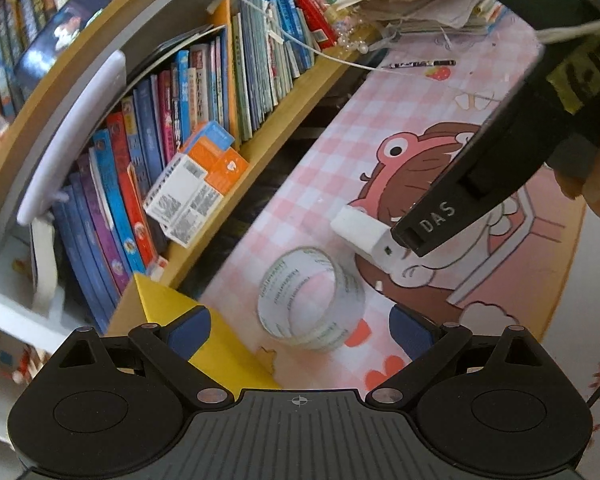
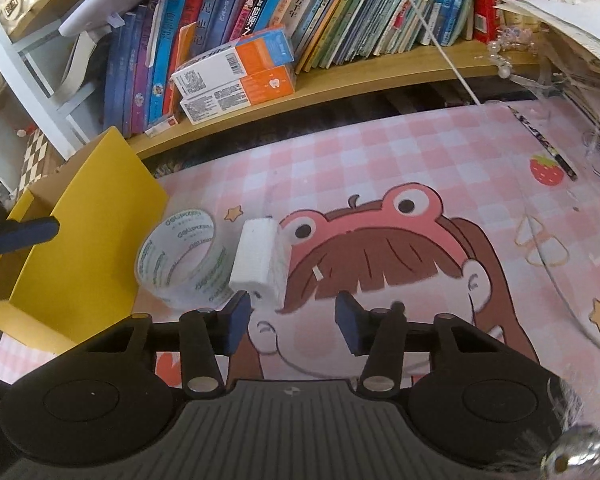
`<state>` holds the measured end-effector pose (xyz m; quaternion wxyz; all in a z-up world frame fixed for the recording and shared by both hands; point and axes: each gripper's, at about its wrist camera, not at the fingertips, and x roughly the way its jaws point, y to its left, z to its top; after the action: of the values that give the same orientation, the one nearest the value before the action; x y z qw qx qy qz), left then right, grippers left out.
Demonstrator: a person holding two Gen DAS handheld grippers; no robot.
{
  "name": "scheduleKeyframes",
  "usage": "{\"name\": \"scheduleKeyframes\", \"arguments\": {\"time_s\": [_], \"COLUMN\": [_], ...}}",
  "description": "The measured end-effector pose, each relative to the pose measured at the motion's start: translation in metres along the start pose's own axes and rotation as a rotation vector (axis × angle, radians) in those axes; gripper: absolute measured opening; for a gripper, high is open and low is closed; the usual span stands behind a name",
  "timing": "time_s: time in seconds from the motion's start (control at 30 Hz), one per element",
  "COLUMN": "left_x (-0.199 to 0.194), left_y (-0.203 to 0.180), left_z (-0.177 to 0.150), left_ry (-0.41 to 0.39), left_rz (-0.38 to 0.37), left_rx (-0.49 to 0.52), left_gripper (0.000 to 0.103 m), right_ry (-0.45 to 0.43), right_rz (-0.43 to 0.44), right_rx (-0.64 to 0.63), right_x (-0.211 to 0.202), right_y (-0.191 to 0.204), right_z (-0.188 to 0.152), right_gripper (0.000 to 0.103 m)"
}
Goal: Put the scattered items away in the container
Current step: 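Move the left tool to the clear tape roll while the right tool approaches the white charger, then close the right tool on the white charger while the left tool pinches the tape roll rim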
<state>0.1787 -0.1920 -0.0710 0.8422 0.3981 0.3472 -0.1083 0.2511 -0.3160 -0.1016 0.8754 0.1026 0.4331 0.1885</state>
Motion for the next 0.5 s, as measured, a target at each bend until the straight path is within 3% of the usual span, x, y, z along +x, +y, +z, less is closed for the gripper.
{"name": "scheduleKeyframes", "arguments": {"time_s": [0.17, 0.23, 0.3, 0.5], "left_x": [0.012, 0.016, 0.020, 0.040], "left_y": [-0.002, -0.003, -0.004, -0.008], "left_z": [0.009, 0.012, 0.015, 0.013], "left_ry": [0.010, 0.010, 0.010, 0.058], "left_rz": [0.001, -0.003, -0.014, -0.061], "left_rx": [0.054, 0.074, 0.088, 0.119], "left_gripper": [0.095, 0.090, 0.078, 0.060], "right_ry": [0.004, 0.002, 0.001, 0.017], "right_rz": [0.041, 0.051, 0.054, 0.081], "right_rx": [0.003, -0.001, -0.007, -0.023], "right_x": [0.011, 0.014, 0.016, 0.020], "right_y": [0.002, 0.004, 0.007, 0.013], "right_z": [0.009, 0.012, 0.015, 0.018], "right_gripper": [0.041, 0.040, 0.039, 0.039]}}
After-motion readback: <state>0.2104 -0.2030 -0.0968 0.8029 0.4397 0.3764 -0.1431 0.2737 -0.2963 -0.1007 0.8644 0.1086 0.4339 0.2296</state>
